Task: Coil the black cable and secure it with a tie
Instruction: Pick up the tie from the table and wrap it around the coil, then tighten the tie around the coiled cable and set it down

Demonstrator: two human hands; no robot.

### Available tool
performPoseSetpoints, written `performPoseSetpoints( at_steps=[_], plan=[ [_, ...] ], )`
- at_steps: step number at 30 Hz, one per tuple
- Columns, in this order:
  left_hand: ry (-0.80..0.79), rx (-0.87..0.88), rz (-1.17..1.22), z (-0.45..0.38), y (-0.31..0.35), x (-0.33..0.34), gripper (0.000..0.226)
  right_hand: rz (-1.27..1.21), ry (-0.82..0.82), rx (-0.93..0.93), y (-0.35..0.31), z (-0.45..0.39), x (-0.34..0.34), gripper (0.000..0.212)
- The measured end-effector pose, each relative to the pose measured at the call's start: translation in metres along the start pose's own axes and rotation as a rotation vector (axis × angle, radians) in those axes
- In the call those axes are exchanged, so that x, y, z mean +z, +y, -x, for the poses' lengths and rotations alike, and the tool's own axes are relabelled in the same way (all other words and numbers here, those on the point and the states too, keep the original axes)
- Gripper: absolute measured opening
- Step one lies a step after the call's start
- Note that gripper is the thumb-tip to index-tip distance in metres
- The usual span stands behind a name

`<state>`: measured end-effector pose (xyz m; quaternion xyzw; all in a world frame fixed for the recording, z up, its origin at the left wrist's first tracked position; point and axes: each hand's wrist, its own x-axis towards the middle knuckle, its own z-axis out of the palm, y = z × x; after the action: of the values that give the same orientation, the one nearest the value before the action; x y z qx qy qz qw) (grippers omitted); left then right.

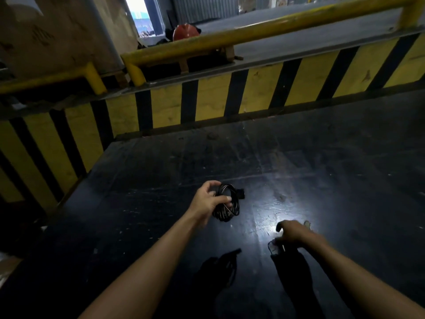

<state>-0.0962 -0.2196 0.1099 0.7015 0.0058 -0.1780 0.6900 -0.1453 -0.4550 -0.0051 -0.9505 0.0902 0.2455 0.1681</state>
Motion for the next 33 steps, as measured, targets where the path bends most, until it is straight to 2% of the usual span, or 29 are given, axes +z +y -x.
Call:
performPoseSetpoints(
  at_steps=[2, 4, 6, 8, 10, 13, 15, 19, 25, 27, 29, 31, 33],
  plan=[
    [-0.017, -0.016, -0.016, 0.003, -0.010, -0.002, 0.060, -0.002, -0.017, -0.022, -0.003, -0.001, 0.019, 0.042],
    [-0.044, -0.022, -0.004, 0.006, -0.019, -0.001, 0.065, -0.056, 0.037, -0.043, -0.008, 0.002, 0.034, 0.028],
    [-0.059, -0.037, 0.011, 0.010, -0.027, 0.002, 0.055, -0.142, 0.096, -0.055, -0.010, 0.005, 0.044, 0.013],
    [-0.055, -0.052, -0.007, 0.011, -0.033, 0.006, 0.039, -0.313, 0.125, -0.031, -0.011, 0.007, 0.041, 0.013],
    [-0.046, -0.063, -0.038, 0.011, -0.034, 0.007, 0.030, -0.584, 0.147, 0.000, -0.015, 0.012, 0.026, 0.021],
    [-0.071, -0.063, -0.099, 0.007, -0.027, 0.008, 0.019, -1.018, 0.200, -0.108, -0.029, 0.023, -0.018, 0.031],
    [-0.127, -0.050, -0.169, 0.005, -0.015, 0.010, 0.011, -1.154, 0.260, -0.215, -0.044, 0.033, -0.054, 0.029],
    [-0.256, 0.025, -0.233, 0.002, 0.015, 0.020, 0.016, -1.240, 0.378, -0.391, -0.077, 0.050, -0.100, 0.014],
    [-0.274, 0.213, -0.235, -0.002, 0.053, 0.020, 0.011, -1.172, 0.510, -0.410, -0.100, 0.067, -0.125, 0.009],
    [-0.288, 0.245, -0.254, -0.003, 0.063, 0.016, 0.014, -0.923, 0.667, -0.411, -0.102, 0.075, -0.132, 0.023],
    [-0.310, 0.252, -0.235, -0.003, 0.074, 0.013, 0.016, -0.647, 0.798, -0.524, -0.102, 0.085, -0.141, 0.029],
    [-0.349, 0.255, -0.219, -0.002, 0.086, 0.010, 0.013, -0.462, 0.770, -0.648, -0.102, 0.095, -0.150, 0.026],
    [-0.383, 0.269, -0.244, -0.001, 0.096, 0.008, 0.012, -0.355, 0.755, -0.683, -0.103, 0.102, -0.161, 0.022]
  ],
)
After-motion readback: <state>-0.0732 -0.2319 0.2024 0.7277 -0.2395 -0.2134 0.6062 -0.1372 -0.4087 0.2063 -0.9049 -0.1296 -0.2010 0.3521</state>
